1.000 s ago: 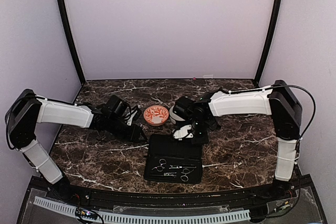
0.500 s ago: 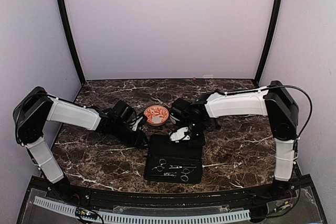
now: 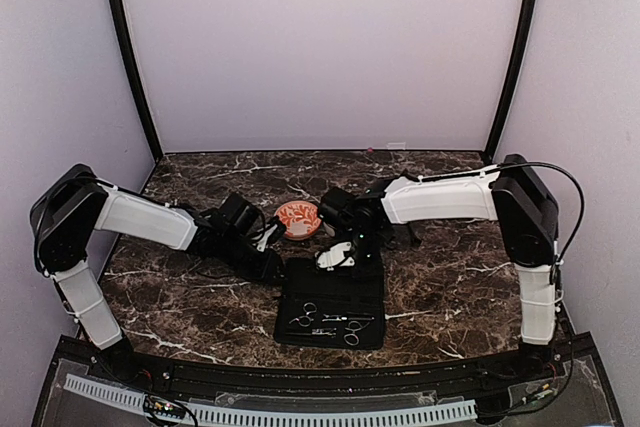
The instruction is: Sort the hair-cutting tools
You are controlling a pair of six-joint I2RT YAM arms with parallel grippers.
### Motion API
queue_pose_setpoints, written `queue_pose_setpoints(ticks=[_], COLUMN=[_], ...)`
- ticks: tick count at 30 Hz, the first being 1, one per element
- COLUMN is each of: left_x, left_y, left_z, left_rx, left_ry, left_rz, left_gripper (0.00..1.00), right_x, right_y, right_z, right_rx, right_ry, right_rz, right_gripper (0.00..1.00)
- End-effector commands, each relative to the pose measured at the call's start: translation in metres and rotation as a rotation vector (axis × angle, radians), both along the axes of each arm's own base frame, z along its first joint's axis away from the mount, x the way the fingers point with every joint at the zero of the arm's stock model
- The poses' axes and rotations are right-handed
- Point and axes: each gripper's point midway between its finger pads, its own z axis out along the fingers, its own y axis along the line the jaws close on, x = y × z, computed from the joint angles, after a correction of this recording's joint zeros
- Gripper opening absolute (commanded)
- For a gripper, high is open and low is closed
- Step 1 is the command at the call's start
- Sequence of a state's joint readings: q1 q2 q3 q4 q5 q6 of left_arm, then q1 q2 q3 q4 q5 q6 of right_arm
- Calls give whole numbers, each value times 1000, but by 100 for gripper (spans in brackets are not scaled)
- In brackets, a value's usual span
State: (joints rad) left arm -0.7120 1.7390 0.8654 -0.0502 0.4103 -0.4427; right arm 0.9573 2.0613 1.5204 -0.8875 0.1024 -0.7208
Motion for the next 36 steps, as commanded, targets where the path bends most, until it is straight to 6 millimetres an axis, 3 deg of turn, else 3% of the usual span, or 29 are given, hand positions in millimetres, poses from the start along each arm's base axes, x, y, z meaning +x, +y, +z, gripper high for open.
queue_pose_setpoints(ticks=[1, 12, 22, 30, 36], left_x=[-4, -5, -5, -7, -5], left_y=[-5, -3, -2, 1, -1], left_z=[-1, -1, -2, -2, -3], left_rx=[-1, 7, 17, 31, 27], left_ry=[13, 9, 5, -1, -1], left_rz=[-20, -30, -32, -38, -37], left_gripper=[28, 27, 26, 25, 25], right_x=[3, 7, 1, 11, 12], right_y=[23, 45, 45, 37, 34], right_z=[-4, -2, 0, 28, 53], right_rx=[54, 106, 110, 124, 163], right_ry=[17, 42, 71, -13, -23], right_rz=[-1, -22, -17, -55, -84], right_gripper=[3, 3, 8, 26, 29])
